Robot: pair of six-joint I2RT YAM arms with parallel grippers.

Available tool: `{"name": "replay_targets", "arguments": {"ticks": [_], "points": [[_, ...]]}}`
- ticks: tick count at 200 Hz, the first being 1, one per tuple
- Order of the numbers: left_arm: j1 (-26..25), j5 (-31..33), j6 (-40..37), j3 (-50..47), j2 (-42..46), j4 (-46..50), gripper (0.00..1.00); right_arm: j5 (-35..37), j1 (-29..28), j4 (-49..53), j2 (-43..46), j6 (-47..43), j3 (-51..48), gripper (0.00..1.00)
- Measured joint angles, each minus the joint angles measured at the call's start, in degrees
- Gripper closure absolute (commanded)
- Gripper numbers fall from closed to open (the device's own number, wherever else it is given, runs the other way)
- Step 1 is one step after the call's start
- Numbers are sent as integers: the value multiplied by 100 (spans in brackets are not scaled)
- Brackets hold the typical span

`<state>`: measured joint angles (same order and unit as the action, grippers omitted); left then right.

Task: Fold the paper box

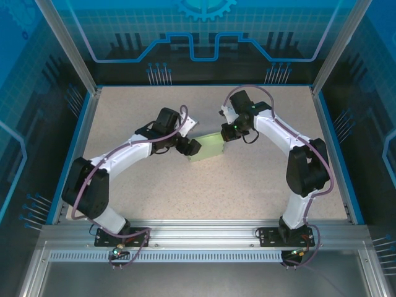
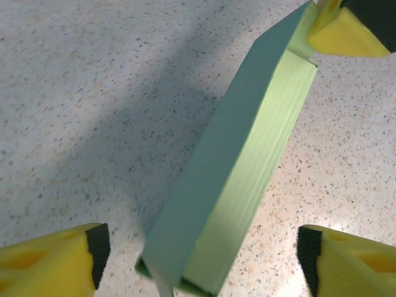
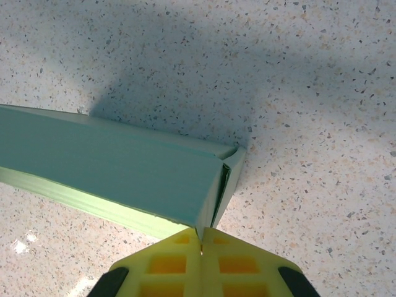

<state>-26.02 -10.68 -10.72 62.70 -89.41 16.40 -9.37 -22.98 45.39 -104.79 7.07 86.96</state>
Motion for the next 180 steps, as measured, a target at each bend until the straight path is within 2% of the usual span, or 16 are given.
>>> {"name": "replay_targets", "arguments": {"ticks": [34, 82, 139, 180], "points": [[-2, 149, 319, -120, 214, 164, 46, 0, 0, 0, 0, 2, 0, 100], [-9, 289, 468, -87, 181, 382, 66, -2, 0, 2, 0, 2, 0, 100], [-13, 455, 479, 59, -120, 413, 81, -2, -2, 17, 0, 0, 0, 100], [-24, 533, 566, 59, -129, 385, 84, 0, 0, 22, 0, 2, 0, 100]]}}
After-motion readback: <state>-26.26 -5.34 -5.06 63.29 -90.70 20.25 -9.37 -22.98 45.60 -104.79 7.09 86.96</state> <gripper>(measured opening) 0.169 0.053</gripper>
